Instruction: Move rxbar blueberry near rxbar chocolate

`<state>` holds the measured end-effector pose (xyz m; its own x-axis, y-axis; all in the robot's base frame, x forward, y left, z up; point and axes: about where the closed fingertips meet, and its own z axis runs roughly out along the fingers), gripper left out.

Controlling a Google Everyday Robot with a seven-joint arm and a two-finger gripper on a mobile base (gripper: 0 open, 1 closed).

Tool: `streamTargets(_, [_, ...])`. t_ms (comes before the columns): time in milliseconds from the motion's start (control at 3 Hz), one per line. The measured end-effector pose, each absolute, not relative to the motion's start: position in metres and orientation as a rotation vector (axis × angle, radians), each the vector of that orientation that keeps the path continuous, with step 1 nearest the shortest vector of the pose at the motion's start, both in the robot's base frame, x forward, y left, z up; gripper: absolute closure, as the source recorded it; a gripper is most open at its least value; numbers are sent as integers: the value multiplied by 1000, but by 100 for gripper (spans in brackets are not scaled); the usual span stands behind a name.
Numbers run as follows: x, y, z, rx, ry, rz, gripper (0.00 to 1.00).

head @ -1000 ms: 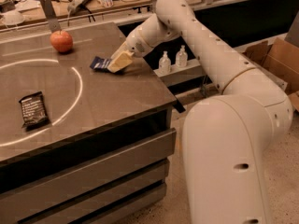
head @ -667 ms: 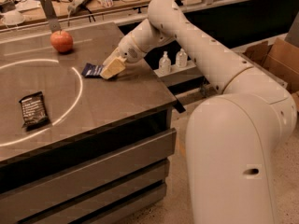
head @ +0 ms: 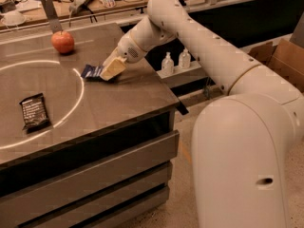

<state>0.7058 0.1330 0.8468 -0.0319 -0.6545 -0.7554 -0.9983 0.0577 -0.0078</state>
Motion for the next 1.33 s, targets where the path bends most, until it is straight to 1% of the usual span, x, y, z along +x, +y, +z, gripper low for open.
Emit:
streamTargets(333, [681, 152, 873, -1689, 1690, 719, 100])
streamTargets(667, [653, 182, 877, -1723, 1650, 768, 100])
streamTargets(1000, [631, 221, 863, -1748, 1608, 861, 84])
streamTargets(1333, [617, 247, 859, -1774, 1582, 914, 61])
